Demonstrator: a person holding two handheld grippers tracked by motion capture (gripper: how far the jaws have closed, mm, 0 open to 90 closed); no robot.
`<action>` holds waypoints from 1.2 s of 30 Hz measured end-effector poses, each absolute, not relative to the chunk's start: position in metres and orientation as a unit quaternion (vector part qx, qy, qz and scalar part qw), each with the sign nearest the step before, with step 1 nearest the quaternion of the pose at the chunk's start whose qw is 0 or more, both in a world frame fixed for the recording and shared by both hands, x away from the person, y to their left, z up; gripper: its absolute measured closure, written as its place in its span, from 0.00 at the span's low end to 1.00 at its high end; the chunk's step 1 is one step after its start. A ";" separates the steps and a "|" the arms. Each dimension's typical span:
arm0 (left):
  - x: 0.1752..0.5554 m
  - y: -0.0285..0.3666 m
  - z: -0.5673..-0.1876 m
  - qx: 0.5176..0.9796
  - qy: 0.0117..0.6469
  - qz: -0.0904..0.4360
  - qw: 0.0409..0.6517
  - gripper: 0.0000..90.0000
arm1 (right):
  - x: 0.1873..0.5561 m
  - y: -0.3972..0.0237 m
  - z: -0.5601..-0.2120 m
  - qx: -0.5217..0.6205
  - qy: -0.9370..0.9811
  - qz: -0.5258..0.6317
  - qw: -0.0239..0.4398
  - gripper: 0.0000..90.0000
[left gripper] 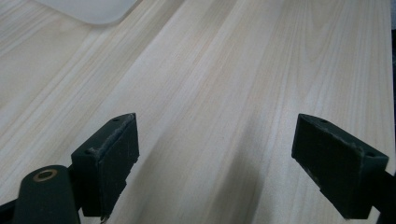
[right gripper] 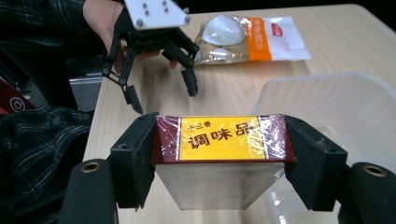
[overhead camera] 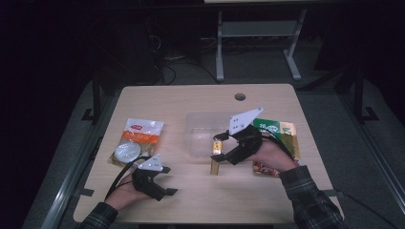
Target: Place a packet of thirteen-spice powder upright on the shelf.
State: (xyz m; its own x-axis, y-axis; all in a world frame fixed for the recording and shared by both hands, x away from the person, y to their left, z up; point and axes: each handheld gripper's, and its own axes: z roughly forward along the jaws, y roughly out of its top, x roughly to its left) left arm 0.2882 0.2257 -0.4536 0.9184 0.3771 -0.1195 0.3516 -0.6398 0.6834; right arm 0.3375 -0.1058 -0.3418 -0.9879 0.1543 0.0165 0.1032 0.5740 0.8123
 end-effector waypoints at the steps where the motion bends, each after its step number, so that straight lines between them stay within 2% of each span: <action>1: 0.288 0.225 -0.454 0.905 0.201 0.017 0.374 0.16 | 0.340 -0.106 -0.339 0.073 0.886 0.457 0.025 0.36; 13: 0.289 0.225 -0.454 0.907 0.196 0.015 0.372 0.16 | 0.378 -0.105 -0.315 0.047 0.890 0.453 0.031 0.36; 19: 0.289 0.225 -0.455 0.907 0.194 0.014 0.373 0.16 | 0.396 -0.104 -0.316 0.027 0.890 0.454 0.029 0.36; 21: 0.289 0.225 -0.454 0.907 0.194 0.013 0.373 0.16 | 0.406 -0.104 -0.318 0.020 0.887 0.462 0.013 0.36; 25: 0.288 0.224 -0.455 0.907 0.196 0.008 0.373 0.16 | 0.419 -0.104 -0.319 0.021 0.891 0.452 0.021 0.35; 36: 0.287 0.223 -0.456 0.906 0.198 0.005 0.374 0.16 | 0.436 -0.101 -0.326 0.028 0.898 0.439 0.013 0.35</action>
